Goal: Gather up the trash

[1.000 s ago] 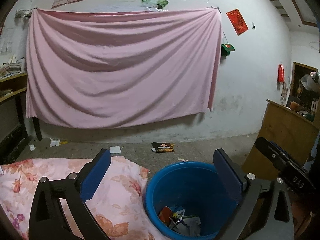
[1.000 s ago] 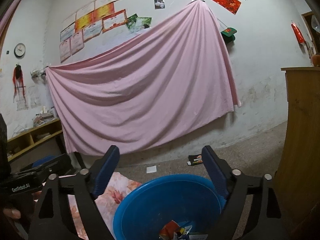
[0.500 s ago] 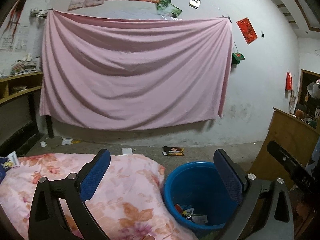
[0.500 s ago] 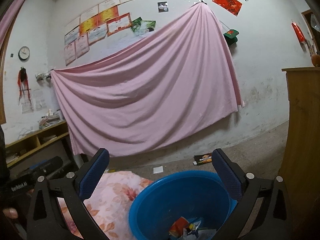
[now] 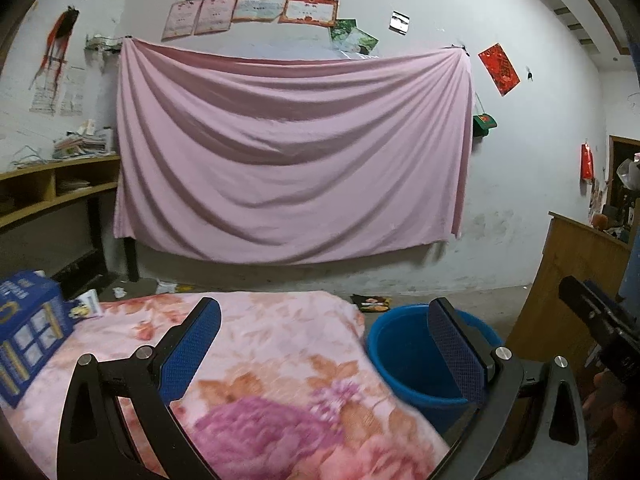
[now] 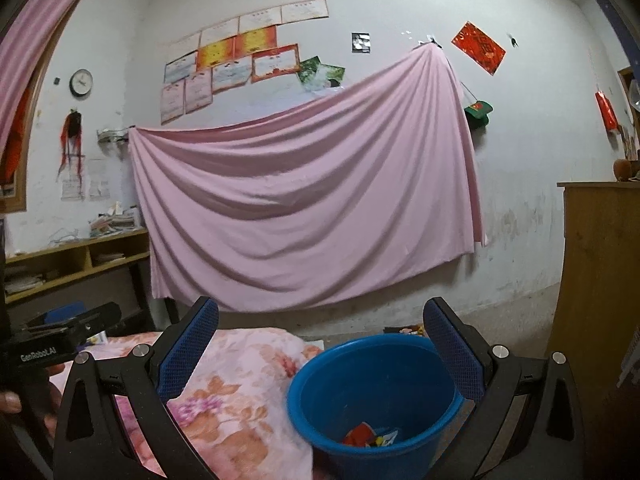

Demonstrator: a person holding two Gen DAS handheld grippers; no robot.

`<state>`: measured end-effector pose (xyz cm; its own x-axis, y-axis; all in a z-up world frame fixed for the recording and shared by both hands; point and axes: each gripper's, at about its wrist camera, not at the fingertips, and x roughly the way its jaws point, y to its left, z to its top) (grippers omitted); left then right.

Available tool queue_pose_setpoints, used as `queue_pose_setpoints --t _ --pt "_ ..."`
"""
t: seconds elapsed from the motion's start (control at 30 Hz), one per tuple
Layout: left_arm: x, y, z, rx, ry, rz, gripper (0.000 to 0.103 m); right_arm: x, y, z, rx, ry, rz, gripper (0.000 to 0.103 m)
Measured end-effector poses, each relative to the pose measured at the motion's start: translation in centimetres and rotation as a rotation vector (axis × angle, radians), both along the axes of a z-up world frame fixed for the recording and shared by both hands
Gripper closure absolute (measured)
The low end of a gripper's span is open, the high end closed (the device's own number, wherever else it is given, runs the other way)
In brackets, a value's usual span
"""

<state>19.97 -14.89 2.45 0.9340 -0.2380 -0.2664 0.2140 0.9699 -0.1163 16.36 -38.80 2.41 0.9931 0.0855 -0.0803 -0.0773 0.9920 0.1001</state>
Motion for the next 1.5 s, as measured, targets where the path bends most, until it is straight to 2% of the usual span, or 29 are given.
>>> queue_pose_setpoints --t 0.33,0.57,0.83,1.5 --pt "-5.7 2.4 -1.7 0.028 -0.020 0.026 0.002 -3.9 2.6 -1.3 0.010 0.046 -0.008 0.000" --pt "-8.0 3.6 -3.3 0.036 -0.018 0.034 0.002 -6.0 3.9 -2.7 -0.003 0.059 -0.024 0.000" --pt "-9.2 4.0 -4.5 0.030 -0.015 0.044 0.002 -6.4 5.3 -3.5 -0.043 0.066 -0.004 0.000" --pt "-9.9 4.8 -5.9 0.034 -0.015 0.061 0.002 -6.6 6.4 -4.4 -0.045 0.087 0.009 0.000"
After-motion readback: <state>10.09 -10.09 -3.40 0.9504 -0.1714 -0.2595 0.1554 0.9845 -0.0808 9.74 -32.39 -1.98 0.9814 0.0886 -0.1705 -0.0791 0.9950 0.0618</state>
